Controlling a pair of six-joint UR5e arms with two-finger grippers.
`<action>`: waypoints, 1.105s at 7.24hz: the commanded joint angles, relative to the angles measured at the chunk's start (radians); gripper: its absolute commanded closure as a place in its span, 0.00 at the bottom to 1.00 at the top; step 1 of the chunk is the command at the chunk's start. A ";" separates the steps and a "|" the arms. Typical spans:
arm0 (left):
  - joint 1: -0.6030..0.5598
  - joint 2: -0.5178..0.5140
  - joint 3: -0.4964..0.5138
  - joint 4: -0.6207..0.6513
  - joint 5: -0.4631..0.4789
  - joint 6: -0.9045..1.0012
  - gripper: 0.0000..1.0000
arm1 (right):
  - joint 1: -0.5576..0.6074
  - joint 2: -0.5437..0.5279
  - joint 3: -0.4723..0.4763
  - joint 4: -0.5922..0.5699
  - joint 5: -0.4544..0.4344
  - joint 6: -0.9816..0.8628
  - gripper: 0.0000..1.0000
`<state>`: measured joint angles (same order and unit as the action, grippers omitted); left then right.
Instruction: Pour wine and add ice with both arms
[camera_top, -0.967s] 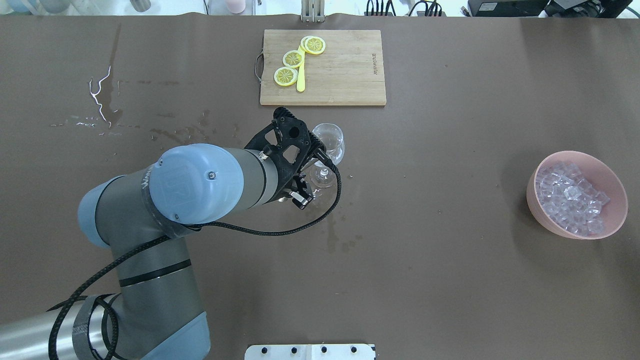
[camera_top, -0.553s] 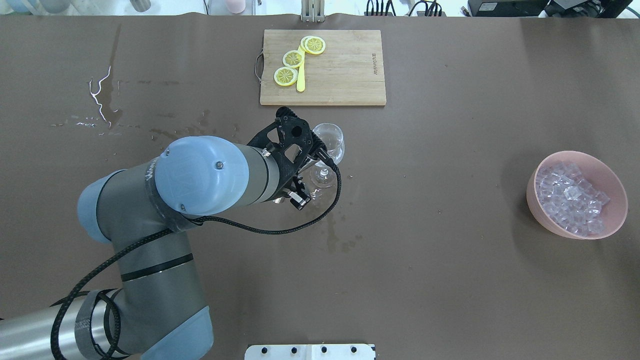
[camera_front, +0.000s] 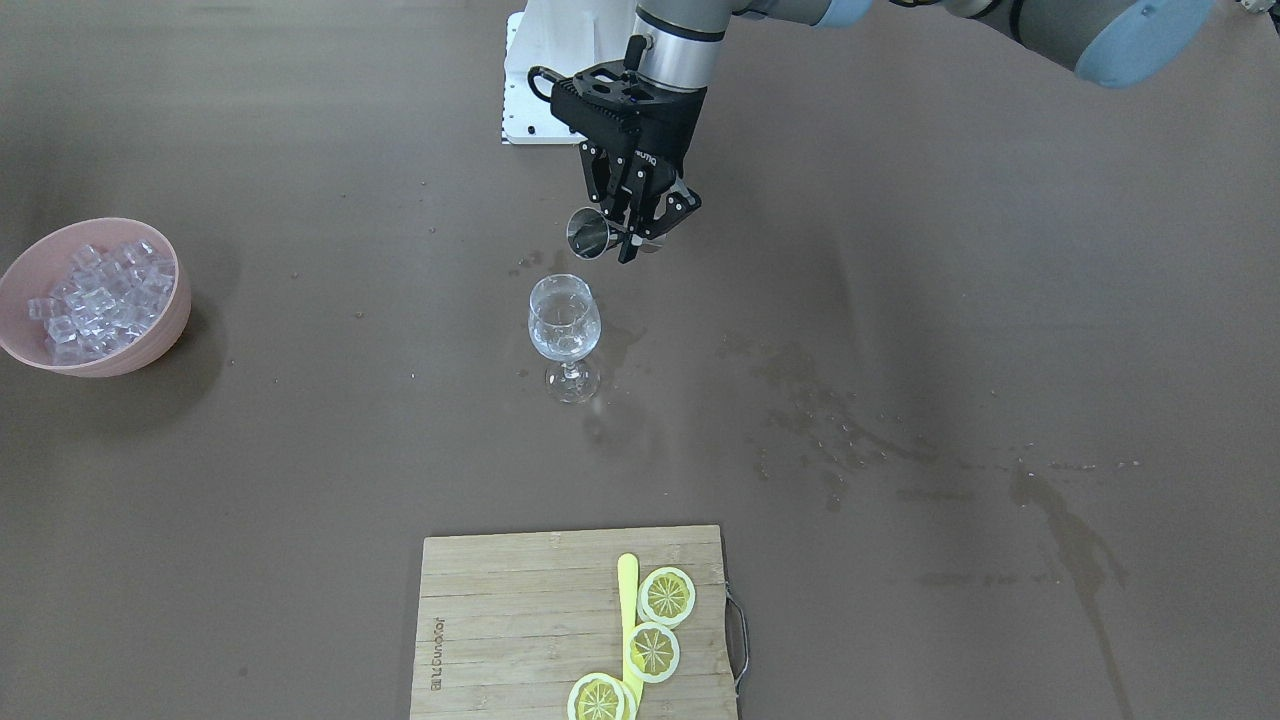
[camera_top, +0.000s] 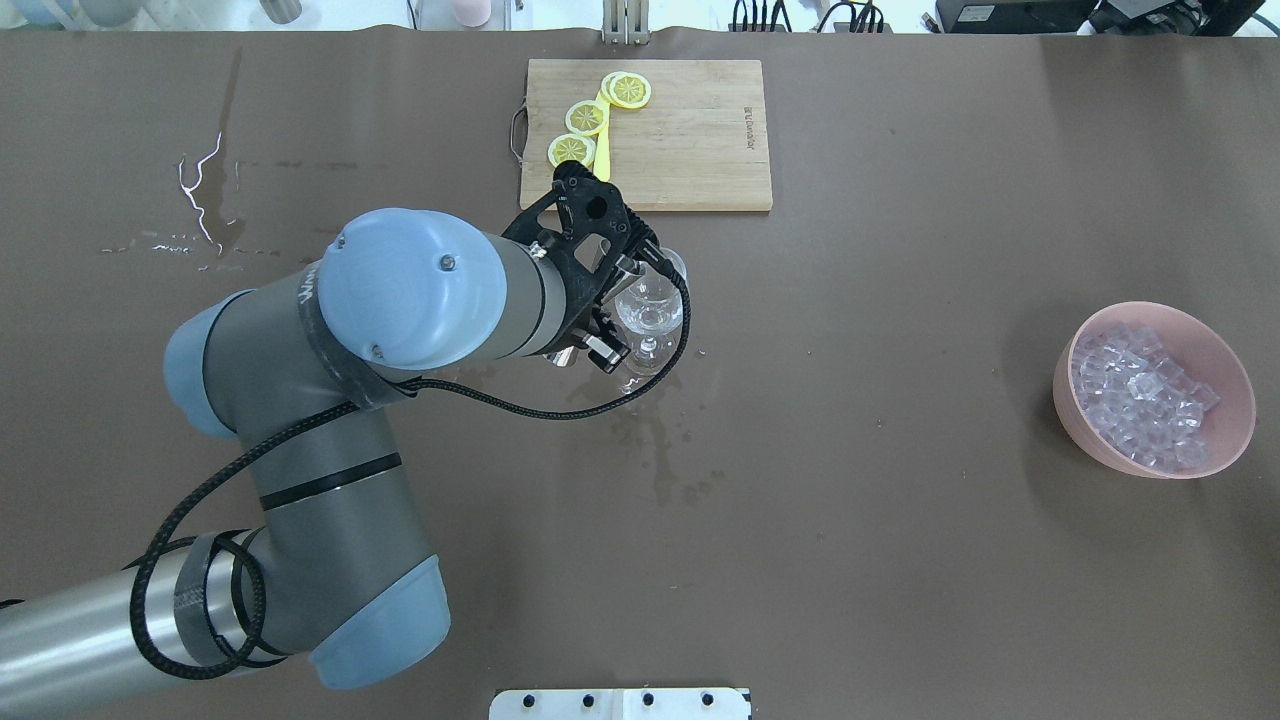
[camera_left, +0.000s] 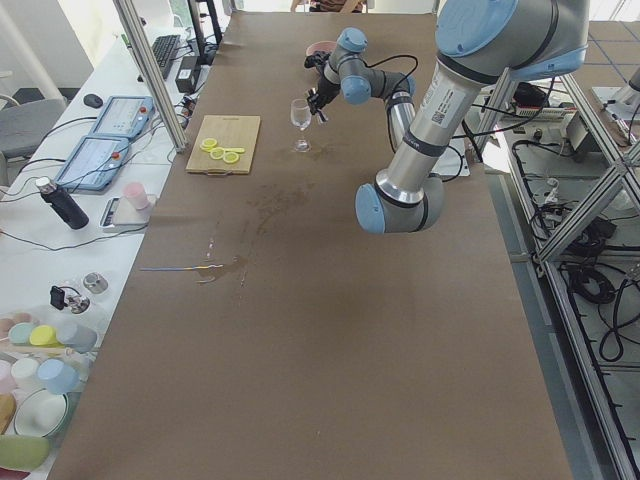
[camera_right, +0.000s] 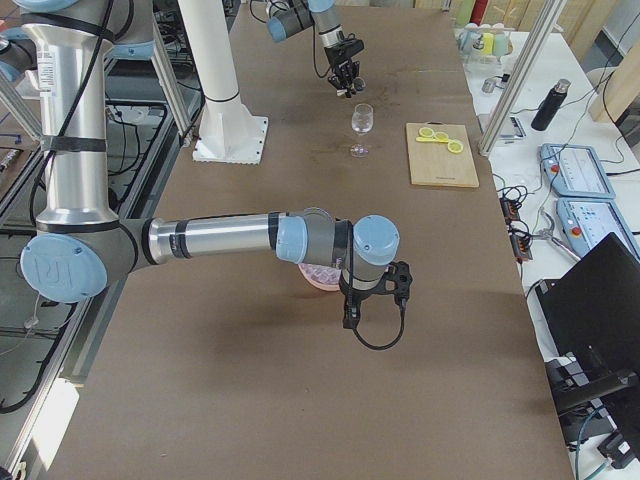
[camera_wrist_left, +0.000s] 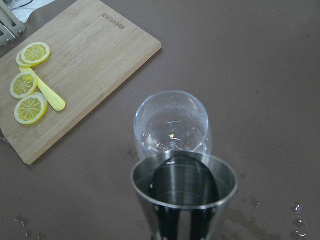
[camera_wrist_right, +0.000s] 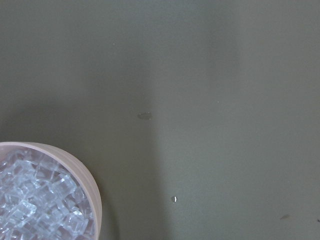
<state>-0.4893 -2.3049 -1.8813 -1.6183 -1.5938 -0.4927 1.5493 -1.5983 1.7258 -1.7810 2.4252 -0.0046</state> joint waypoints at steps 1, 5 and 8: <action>-0.012 -0.046 0.057 0.011 -0.002 -0.001 1.00 | 0.000 0.000 -0.002 0.000 0.000 0.000 0.00; -0.048 -0.079 0.090 0.076 -0.078 0.014 1.00 | 0.000 0.001 -0.002 -0.002 0.000 0.000 0.00; -0.045 -0.131 0.105 0.176 -0.080 0.037 1.00 | 0.000 0.000 -0.005 -0.002 0.000 0.000 0.00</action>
<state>-0.5352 -2.4232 -1.7875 -1.4647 -1.6732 -0.4629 1.5493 -1.5982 1.7227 -1.7825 2.4252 -0.0046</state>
